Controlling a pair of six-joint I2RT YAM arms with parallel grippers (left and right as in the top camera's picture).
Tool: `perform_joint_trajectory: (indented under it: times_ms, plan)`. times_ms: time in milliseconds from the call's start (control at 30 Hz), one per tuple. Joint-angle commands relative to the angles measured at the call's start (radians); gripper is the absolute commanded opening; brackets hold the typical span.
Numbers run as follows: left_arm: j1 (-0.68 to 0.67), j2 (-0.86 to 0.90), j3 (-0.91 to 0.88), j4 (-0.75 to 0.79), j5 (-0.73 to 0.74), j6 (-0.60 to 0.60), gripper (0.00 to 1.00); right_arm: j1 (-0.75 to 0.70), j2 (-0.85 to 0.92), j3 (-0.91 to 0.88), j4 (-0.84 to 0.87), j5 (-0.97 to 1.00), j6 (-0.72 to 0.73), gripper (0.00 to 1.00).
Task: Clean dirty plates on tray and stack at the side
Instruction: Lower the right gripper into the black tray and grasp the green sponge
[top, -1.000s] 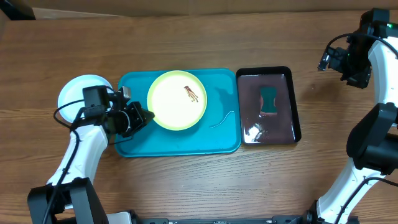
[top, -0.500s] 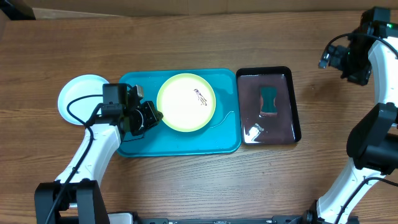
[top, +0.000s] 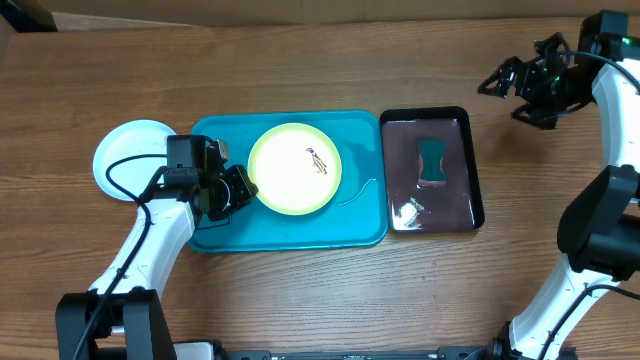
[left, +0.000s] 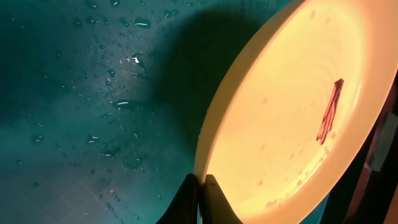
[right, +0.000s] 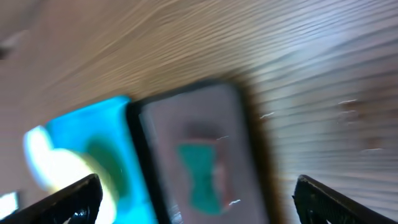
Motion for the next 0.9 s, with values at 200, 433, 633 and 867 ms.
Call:
perform_joint_trajectory:
  times_ms: [200,433,633,867]
  plan:
    - [-0.005,0.01,-0.005,-0.04,-0.007,-0.043,0.04,0.021,-0.082,0.114,-0.116,-0.115,0.014,0.5]
    - [-0.005,0.07,-0.006,-0.037,-0.02,-0.055,0.04,0.167,-0.142,0.301,-0.212,0.336,0.081,0.59]
    - [-0.005,0.099,-0.006,-0.031,-0.002,-0.054,0.04,0.315,-0.123,0.272,-0.3,0.543,0.081,0.63]
    - [-0.005,0.1,-0.006,-0.036,-0.002,-0.046,0.04,0.422,-0.101,0.12,-0.275,0.658,0.16,0.64]
